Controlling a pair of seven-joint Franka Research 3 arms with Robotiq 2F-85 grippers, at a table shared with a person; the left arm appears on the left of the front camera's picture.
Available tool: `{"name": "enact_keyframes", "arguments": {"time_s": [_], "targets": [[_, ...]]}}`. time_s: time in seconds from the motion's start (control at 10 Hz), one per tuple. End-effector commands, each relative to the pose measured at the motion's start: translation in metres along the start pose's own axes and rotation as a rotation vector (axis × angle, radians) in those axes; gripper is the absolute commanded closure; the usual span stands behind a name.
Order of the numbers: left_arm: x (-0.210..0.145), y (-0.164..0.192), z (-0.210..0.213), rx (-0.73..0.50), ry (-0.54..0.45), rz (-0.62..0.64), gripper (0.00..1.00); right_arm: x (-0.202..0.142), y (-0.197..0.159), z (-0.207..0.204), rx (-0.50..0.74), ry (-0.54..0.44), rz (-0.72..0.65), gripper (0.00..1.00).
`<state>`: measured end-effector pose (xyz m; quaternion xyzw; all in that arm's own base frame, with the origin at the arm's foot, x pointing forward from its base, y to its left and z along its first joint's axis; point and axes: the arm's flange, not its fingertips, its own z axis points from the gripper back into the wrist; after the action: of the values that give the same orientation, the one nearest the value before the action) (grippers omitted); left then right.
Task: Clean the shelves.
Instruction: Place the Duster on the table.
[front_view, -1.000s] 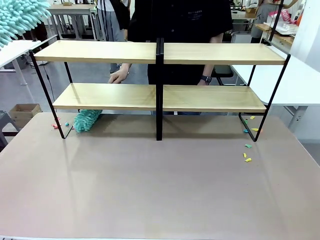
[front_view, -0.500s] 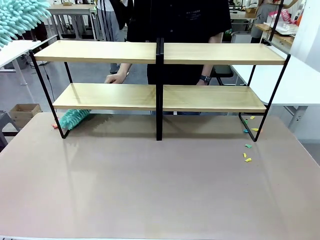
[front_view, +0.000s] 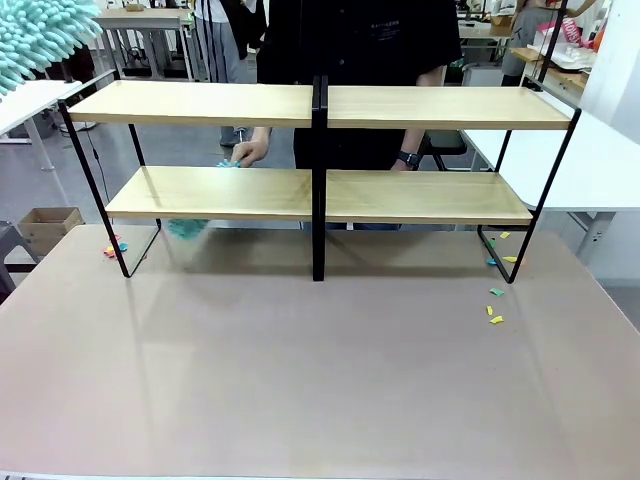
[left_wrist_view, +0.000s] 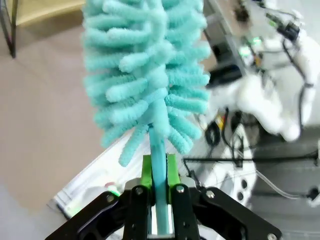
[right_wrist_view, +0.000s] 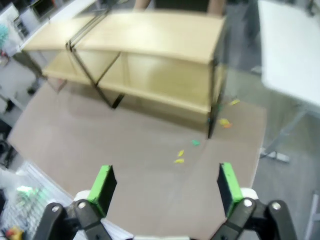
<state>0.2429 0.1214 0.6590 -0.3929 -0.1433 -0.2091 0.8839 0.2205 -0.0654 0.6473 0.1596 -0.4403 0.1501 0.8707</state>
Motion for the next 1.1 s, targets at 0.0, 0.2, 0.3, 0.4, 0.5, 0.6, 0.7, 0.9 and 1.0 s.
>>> {"name": "enact_keyframes", "arguments": {"time_s": [0.0, 0.2, 0.3, 0.4, 0.5, 0.6, 0.7, 0.9, 1.0], "targets": [[0.021, 0.016, -0.023, -0.111, 0.518, -0.191, 0.87, -0.005, 0.011, -0.032, 0.279, 0.195, -0.145, 0.0], [0.009, 0.04, -0.049, -0.252, 0.94, -0.345, 0.87, -0.033, -0.004, -0.059, 0.293, 0.356, -0.386, 0.0], [0.009, 0.056, -0.064, -0.333, 1.045, -0.417, 0.87, -0.048, -0.009, -0.069, 0.337, 0.421, -0.438, 0.0], [0.01, 0.074, -0.08, -0.345, 1.175, -0.397, 0.87, -0.06, -0.008, -0.081, 0.319, 0.484, -0.485, 0.0], [0.012, 0.093, -0.099, -0.424, 1.314, -0.411, 0.87, -0.075, -0.004, -0.093, 0.367, 0.558, -0.507, 0.0], [0.013, 0.111, -0.118, -0.454, 1.393, -0.365, 0.87, -0.088, 0.0, -0.1, 0.359, 0.604, -0.51, 0.0], [0.036, 0.116, -0.134, -0.318, 1.132, -0.094, 0.87, -0.084, -0.003, -0.097, 0.293, 0.533, -0.455, 0.0], [0.002, 0.106, -0.164, -0.415, 1.074, -0.299, 0.87, -0.072, -0.018, -0.1, 0.332, 0.59, -0.497, 0.0], [0.01, 0.134, -0.183, -0.407, 1.15, -0.222, 0.87, -0.066, -0.004, -0.111, 0.374, 0.62, -0.474, 0.0]]}}
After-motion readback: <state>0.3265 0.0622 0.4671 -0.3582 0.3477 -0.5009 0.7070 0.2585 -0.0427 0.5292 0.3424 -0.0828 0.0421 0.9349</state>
